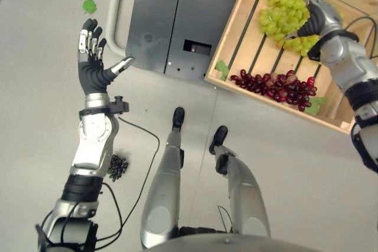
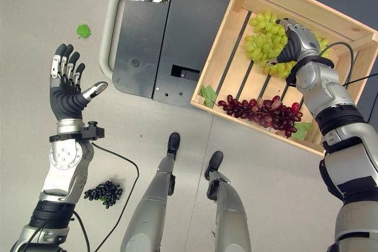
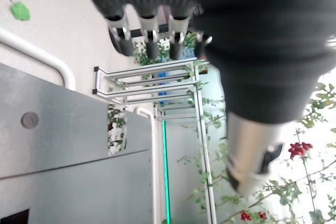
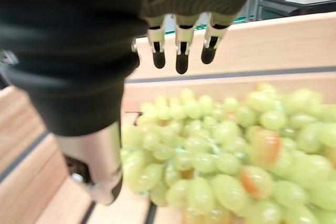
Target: Pick up the fruits from the basket on one side to the basket on the other side
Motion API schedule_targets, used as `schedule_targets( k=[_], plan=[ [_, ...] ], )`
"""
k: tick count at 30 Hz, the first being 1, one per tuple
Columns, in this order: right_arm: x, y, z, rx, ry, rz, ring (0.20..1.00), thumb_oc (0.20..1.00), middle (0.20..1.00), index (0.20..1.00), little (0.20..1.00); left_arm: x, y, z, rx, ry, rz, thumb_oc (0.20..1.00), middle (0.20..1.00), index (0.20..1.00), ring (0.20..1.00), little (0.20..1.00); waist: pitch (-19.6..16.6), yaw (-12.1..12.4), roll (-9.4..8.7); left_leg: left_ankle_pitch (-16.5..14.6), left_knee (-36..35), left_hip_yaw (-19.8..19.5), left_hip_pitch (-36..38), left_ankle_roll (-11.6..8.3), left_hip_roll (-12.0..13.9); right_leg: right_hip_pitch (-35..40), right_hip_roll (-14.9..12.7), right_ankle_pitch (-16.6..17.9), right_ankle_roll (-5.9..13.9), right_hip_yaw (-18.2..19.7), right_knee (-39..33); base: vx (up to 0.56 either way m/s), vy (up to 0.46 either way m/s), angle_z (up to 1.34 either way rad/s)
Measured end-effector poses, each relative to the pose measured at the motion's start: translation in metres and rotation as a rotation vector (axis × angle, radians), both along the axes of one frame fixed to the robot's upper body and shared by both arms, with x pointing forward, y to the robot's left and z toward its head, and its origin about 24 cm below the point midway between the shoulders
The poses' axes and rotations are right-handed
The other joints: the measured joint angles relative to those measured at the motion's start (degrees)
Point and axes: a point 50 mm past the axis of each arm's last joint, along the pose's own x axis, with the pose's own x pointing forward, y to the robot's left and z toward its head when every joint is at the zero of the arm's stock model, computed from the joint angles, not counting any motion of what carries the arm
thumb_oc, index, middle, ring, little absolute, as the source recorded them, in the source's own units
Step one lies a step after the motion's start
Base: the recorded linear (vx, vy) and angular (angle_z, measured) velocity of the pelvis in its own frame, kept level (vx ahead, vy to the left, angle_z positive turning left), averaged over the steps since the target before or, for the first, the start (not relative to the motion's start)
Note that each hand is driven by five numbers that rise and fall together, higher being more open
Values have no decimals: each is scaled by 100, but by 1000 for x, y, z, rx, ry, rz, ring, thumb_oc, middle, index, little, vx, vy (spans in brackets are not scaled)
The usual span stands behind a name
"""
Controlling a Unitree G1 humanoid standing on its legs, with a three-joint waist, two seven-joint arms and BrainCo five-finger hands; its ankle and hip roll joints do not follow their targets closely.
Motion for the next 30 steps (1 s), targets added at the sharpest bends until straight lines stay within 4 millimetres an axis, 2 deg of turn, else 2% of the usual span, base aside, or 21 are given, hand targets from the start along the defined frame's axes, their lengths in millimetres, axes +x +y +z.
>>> schedule_targets(
  k=[4,10,15,26,30],
  plan=[
    [3,-2,-13,-53,83,-19,1000,1000,1000,1000,1000,1,-4,-1,2,4,-12,1000,1000,1000,1000,1000,-1,2,2,28,4,12,-52,-3,0,-85,-16,-5,-7,2,55,0,0,0],
    [4,-10,-22,-47,146,-61,1000,1000,1000,1000,1000,2,-5,1,2,-4,-15,1000,1000,1000,1000,1000,-1,-9,3,54,28,73,-196,2,-9,-280,-46,-4,-21,26,156,-4,7,-2],
    [6,-5,-28,-89,176,-53,1000,1000,1000,1000,1000,3,-6,6,2,-19,-20,1000,1000,1000,1000,1000,-1,-35,3,53,52,95,-196,3,-8,-313,-50,-10,-31,78,205,-5,1,-2],
    [10,-2,-34,-93,198,-65,1000,1000,1000,1000,1000,4,-8,8,3,-26,-25,1000,1000,1000,1000,1000,-3,-14,8,58,54,104,-211,7,-9,-349,-50,-9,-33,104,232,0,0,0],
    [13,-4,-28,-66,179,-105,1000,1000,1000,1000,1000,4,-9,6,6,-18,-31,1000,1000,1000,1000,1000,-8,4,18,72,54,92,-302,-1,-10,-436,-49,-9,-33,98,242,0,0,0]
  ],
)
